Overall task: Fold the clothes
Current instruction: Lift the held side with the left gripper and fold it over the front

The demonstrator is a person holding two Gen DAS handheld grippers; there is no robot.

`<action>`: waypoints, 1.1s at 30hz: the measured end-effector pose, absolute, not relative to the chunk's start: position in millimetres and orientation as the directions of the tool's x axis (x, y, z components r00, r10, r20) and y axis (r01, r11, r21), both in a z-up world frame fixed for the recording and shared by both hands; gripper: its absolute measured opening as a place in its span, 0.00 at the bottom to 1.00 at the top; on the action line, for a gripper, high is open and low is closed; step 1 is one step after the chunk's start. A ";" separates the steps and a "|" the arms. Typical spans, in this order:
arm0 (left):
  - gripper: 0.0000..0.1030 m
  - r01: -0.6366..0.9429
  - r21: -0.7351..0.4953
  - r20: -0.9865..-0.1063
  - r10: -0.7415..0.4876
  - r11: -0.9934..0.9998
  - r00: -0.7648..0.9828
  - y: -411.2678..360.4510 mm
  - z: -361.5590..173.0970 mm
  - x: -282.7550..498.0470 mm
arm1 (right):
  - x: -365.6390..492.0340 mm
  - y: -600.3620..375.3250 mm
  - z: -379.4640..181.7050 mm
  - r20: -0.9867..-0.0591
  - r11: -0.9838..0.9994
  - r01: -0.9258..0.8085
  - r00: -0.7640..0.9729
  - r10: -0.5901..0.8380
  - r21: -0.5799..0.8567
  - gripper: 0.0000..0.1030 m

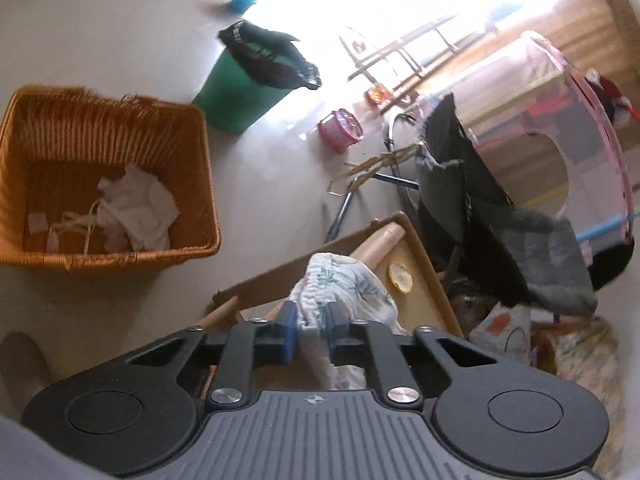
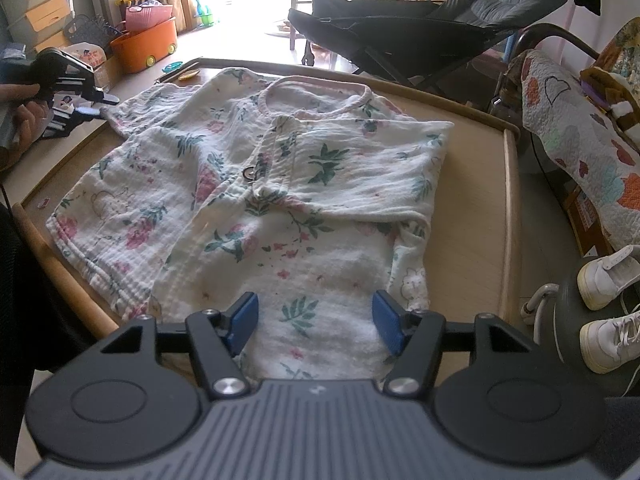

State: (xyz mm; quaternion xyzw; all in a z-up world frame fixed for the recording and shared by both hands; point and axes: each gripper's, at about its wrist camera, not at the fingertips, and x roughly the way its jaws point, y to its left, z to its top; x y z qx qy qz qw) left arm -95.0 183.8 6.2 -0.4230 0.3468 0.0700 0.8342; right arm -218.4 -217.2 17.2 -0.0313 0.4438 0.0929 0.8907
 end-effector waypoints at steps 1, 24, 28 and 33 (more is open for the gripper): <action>0.07 -0.404 -0.634 -0.647 -0.166 0.660 0.744 181.4 8.0 -94.0 | -218.4 -217.3 17.1 -0.797 0.981 -0.194 0.589 0.138 0.027 0.61; 0.05 0.053 -0.551 -0.542 -0.405 0.833 0.736 105.4 65.4 -100.8 | -219.6 -217.8 17.8 -0.800 0.981 -0.194 0.584 0.136 0.025 0.62; 0.05 0.094 -0.576 -0.535 -0.462 0.812 0.708 87.7 59.0 -107.8 | -219.4 -217.8 17.6 -0.800 0.981 -0.195 0.584 0.136 0.025 0.62; 0.05 0.125 -0.593 -0.537 -0.507 0.795 0.674 63.3 41.9 -115.4 | -218.8 -217.5 17.4 -0.801 0.981 -0.194 0.583 0.135 0.024 0.62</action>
